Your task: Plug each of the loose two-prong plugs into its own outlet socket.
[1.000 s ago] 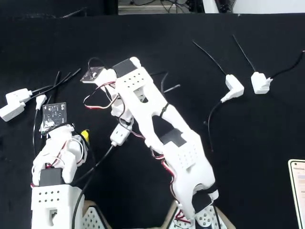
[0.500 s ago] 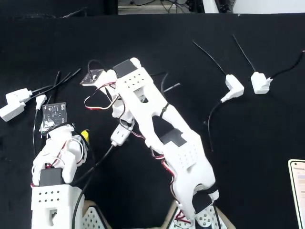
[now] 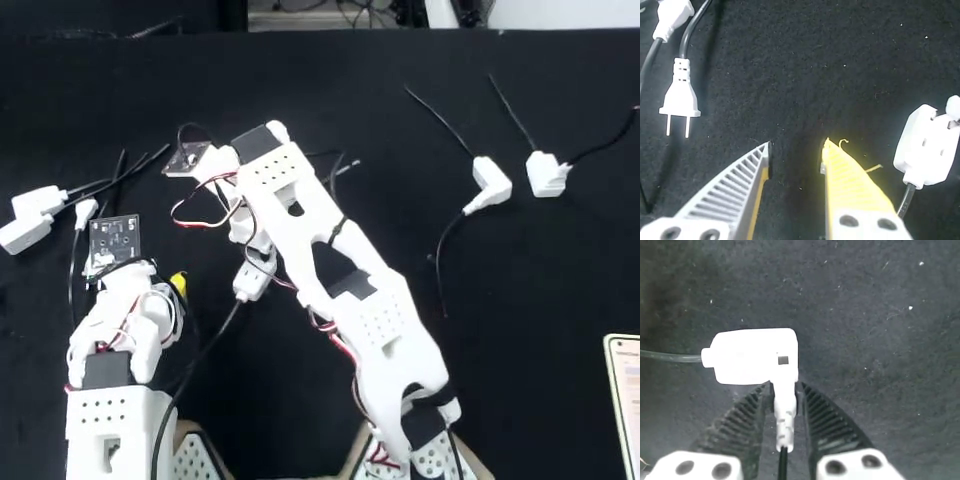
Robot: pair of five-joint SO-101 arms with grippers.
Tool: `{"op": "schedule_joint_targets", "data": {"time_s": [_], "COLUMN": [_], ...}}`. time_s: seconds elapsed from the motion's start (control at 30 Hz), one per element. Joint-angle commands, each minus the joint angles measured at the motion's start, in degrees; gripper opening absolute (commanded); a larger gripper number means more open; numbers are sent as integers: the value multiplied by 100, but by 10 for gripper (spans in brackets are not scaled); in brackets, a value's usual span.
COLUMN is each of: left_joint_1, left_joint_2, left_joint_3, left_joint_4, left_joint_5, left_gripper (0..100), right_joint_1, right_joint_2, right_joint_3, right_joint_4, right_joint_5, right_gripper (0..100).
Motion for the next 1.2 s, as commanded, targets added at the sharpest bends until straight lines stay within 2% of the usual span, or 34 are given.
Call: {"op": "schedule_joint_targets", "data": {"time_s": [0.0, 0.3, 0.57, 1.17], "left_joint_1": [-57, -66, -66, -66], "left_joint_2": [-62, -62, -62, -62], "left_joint_3": [-101, -110, -110, -119], "left_joint_4": [44, 44, 44, 44], "left_joint_5": [53, 53, 62, 62], "left_gripper": [177, 177, 177, 177], "right_joint_1": [-123, -378, -352, -237], "right_joint_2": [286, -391, -778, -1033], "right_joint_3": [-66, 681, 1182, 769], "right_joint_4": [167, 141, 141, 141], "right_joint_5": [0, -440, -448, -774], "right_gripper": [10, 10, 10, 10]}}
